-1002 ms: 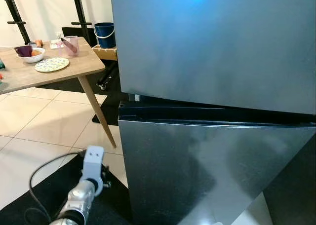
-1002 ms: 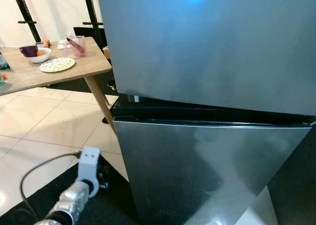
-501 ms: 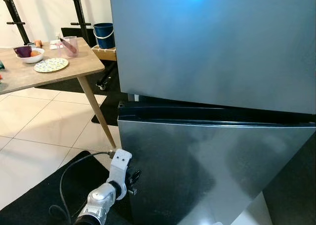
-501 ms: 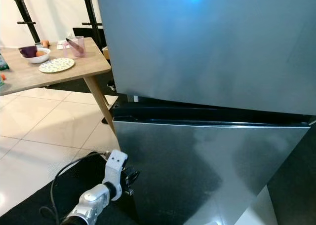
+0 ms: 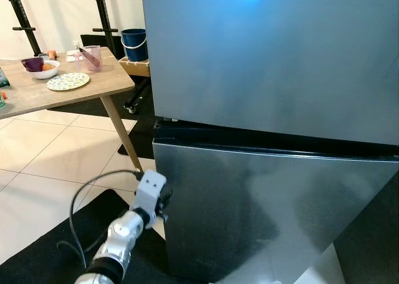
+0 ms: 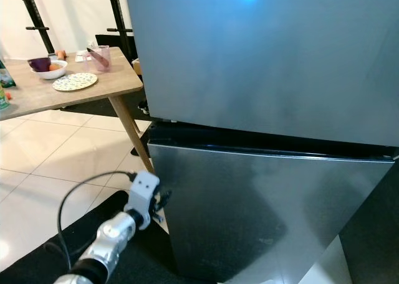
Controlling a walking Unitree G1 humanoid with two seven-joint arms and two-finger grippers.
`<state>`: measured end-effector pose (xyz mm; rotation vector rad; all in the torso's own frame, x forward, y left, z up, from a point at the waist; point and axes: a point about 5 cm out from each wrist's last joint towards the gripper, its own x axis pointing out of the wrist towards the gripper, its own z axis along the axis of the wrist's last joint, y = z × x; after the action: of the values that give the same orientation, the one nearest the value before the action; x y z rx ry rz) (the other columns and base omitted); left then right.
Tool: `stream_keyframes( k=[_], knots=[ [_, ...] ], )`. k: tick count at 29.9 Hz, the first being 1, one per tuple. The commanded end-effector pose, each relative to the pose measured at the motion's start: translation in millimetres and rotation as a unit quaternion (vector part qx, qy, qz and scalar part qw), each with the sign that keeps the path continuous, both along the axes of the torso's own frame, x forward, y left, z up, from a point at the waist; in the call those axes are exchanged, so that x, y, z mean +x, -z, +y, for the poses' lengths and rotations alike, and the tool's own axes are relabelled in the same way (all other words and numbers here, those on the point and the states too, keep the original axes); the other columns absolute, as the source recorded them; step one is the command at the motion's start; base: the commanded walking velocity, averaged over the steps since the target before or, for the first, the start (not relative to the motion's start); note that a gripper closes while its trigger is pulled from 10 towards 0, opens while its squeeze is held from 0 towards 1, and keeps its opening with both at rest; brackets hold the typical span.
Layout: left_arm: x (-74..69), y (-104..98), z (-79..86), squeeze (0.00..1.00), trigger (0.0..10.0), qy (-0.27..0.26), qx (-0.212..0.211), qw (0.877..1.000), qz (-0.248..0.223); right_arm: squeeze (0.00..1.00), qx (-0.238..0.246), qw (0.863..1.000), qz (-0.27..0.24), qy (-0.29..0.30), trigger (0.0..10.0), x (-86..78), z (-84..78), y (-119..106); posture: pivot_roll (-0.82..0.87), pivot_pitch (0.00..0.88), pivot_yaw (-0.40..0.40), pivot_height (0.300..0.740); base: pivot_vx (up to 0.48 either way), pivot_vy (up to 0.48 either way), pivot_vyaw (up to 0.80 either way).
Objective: Restocking fridge
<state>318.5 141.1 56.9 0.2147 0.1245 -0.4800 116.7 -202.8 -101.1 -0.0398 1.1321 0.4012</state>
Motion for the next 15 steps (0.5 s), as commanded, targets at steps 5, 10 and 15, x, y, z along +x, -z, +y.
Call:
stream_keyframes(
  k=[5, 10, 15],
  knots=[
    [9.1, -8.8, 14.9, 0.00, 10.0, -0.022, 0.016, 1.000, -0.013, 0.00, 0.008, 1.000, 0.024, -0.002, 10.0, -12.6, 5.1, 4.5, -0.08, 0.014, 0.001, 0.740, 0.000, 0.000, 0.00],
    [17.5, -16.3, 21.6, 0.00, 10.0, -0.033, 0.024, 0.999, -0.015, 0.00, 0.008, 1.000, 0.025, 0.000, 10.0, -13.9, 5.0, 4.8, -0.09, 0.018, 0.002, 0.740, 0.000, 0.000, 0.00],
    [23.5, -22.8, 26.4, 0.00, 10.0, -0.042, 0.029, 0.998, -0.021, 0.00, 0.008, 1.000, 0.025, 0.003, 10.0, -15.6, 4.5, 5.1, -0.10, 0.021, 0.004, 0.740, 0.000, 0.000, 0.00]
  ],
)
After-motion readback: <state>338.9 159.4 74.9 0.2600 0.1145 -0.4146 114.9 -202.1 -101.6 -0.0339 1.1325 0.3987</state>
